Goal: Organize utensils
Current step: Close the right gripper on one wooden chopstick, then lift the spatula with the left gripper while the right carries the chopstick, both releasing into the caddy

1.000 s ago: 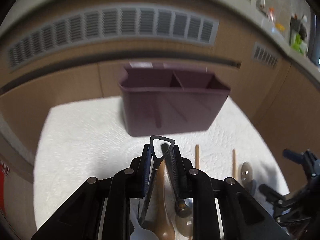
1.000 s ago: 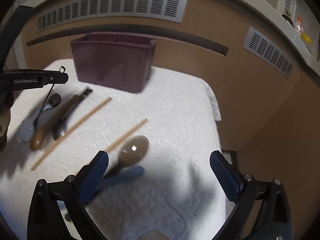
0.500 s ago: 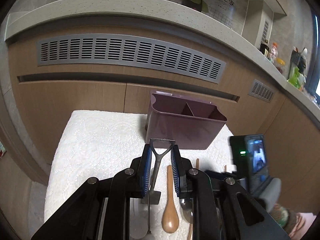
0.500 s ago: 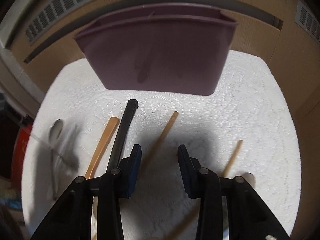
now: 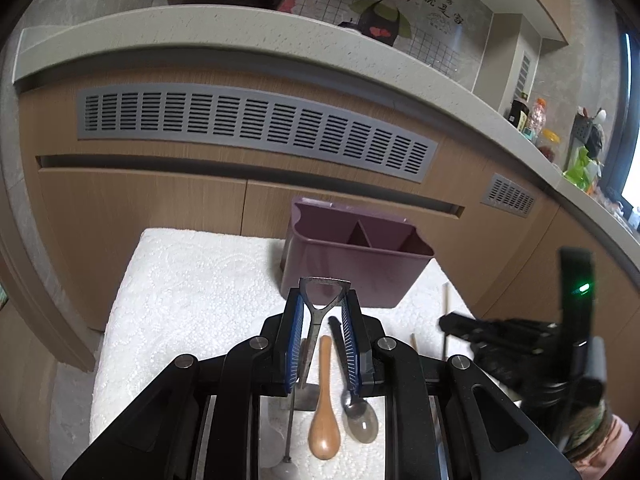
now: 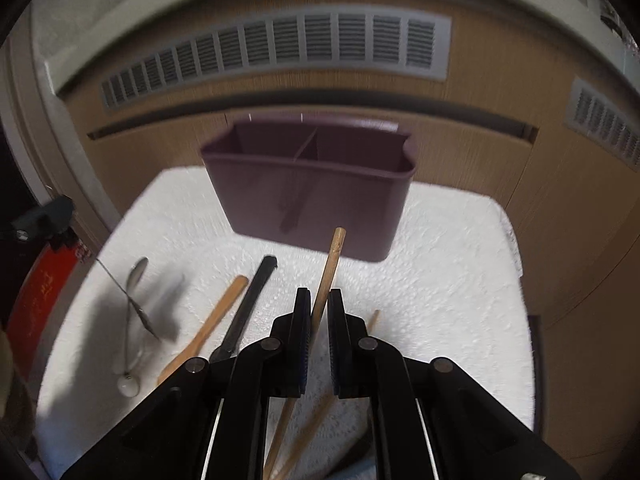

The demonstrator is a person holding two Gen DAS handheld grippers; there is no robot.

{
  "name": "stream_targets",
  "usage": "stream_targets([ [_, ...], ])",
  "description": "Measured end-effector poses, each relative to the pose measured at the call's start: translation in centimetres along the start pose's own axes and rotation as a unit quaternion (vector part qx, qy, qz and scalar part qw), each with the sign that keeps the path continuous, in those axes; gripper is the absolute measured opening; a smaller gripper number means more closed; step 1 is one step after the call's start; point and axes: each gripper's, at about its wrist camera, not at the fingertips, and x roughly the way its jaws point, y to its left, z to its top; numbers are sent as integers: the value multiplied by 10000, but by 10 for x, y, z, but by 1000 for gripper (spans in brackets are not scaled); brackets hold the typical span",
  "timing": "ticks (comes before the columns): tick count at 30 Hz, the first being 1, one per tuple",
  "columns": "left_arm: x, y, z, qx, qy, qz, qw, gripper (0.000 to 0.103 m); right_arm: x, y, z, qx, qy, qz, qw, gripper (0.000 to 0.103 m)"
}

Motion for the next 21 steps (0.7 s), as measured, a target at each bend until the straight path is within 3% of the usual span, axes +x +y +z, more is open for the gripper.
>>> stream_targets([
  [12,-26,-38,39,298,-227,-214,9991,20,-64,-8,42,-19,-880,155,9960,5],
  [16,-37,-55,84,517,-563,-363,9964,20,-93,-12,80,-117,-1411,32,9899,4],
  [21,-36,-71,142,830,-1071,-243,9905,20,-124,-17,145,-220,-2041,-237,9784,4],
])
